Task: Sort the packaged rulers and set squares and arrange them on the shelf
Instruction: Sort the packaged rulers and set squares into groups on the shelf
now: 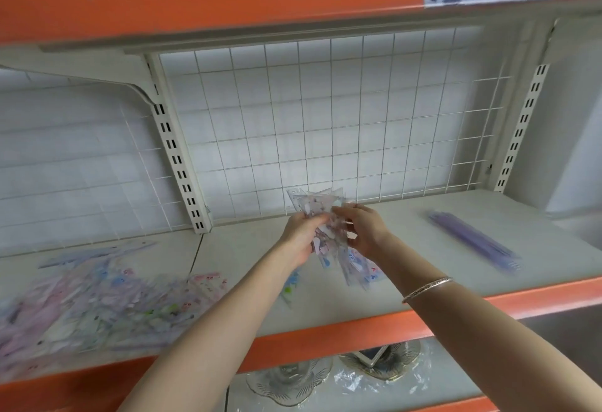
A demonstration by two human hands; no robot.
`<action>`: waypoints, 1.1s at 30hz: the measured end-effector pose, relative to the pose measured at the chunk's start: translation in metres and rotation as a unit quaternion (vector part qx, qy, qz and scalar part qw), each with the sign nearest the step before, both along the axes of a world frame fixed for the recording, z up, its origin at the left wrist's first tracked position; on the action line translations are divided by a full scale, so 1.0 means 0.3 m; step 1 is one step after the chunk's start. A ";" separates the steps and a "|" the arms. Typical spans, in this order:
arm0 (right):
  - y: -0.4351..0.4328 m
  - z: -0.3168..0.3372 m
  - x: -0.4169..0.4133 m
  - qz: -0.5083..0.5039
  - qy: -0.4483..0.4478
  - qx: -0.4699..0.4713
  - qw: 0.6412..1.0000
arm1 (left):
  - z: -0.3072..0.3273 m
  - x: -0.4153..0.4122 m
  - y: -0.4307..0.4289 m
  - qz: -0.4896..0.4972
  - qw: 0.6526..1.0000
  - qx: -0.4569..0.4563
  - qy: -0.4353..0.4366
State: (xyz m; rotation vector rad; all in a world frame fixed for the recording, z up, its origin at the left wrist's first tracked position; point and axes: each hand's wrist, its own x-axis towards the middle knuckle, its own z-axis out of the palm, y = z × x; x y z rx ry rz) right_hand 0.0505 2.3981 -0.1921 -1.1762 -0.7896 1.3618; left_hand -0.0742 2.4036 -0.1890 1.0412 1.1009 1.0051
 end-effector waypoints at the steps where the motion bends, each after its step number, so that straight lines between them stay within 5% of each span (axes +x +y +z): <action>1: -0.001 -0.002 0.019 -0.002 -0.005 0.001 1.000 | -0.003 0.013 0.003 0.005 1.000 -0.004 -0.005; 16: -0.036 -0.028 0.235 0.003 -0.019 -0.037 0.999 | -0.047 0.181 0.018 0.015 0.996 -0.059 -0.067; 33: 0.033 0.002 0.073 0.039 0.095 0.017 0.995 | -0.085 -0.129 0.082 0.181 0.977 0.044 0.104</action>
